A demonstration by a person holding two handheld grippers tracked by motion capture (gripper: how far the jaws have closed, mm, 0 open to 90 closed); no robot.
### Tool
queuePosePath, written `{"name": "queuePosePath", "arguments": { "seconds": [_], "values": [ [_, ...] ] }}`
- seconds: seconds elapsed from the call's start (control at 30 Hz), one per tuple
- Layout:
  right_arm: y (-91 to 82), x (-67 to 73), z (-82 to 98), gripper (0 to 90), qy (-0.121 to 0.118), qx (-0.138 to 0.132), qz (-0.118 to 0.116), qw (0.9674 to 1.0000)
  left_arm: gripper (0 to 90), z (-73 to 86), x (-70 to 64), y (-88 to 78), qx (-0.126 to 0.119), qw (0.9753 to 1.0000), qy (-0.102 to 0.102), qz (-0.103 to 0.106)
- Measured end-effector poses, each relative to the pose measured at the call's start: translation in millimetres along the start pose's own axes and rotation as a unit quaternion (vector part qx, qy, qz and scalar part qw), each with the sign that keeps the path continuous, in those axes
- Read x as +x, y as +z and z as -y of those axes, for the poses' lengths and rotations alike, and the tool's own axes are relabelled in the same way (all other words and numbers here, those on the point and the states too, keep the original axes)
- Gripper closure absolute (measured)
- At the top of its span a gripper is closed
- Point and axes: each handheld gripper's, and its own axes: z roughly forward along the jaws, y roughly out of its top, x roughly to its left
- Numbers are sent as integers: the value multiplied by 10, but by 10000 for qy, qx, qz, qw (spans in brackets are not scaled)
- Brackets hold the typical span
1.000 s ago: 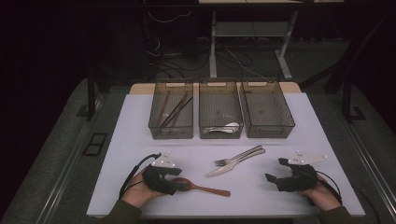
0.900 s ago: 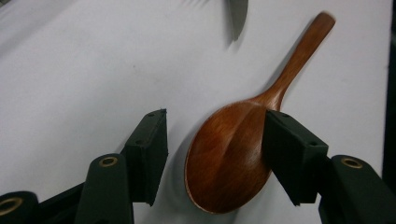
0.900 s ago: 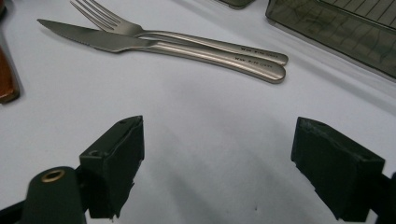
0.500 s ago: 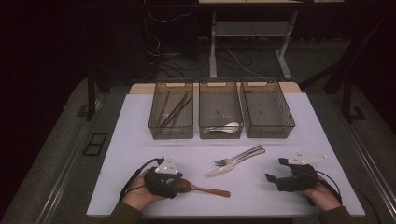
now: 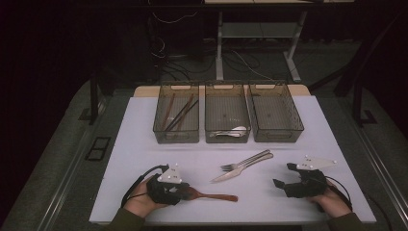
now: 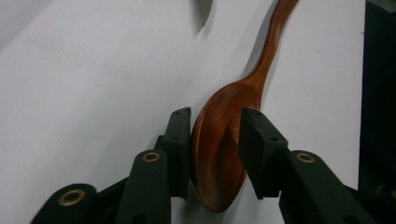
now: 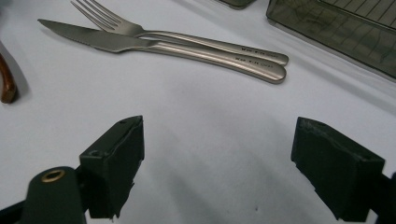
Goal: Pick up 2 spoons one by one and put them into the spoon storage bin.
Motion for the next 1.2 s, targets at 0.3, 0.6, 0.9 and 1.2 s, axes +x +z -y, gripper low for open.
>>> {"name": "queuePosePath", "arguments": {
  "seconds": [0.3, 0.6, 0.9, 1.2],
  "values": [
    [1, 3, -1, 167, -9, 6, -5, 10000, 766, 9, 14, -53, -128, 9998, 25, 167],
    [2, 6, -3, 167, -22, 17, -16, 10000, 817, -11, 14, -64, -149, 9995, 18, 271],
    [23, 31, -19, 167, -106, -31, -24, 9999, 818, -29, 27, -71, -193, 9995, -22, 236],
    [52, 105, -64, 167, -203, -240, -74, 9995, 818, -51, 36, -136, -461, 9987, -104, 173]
  ]
}}
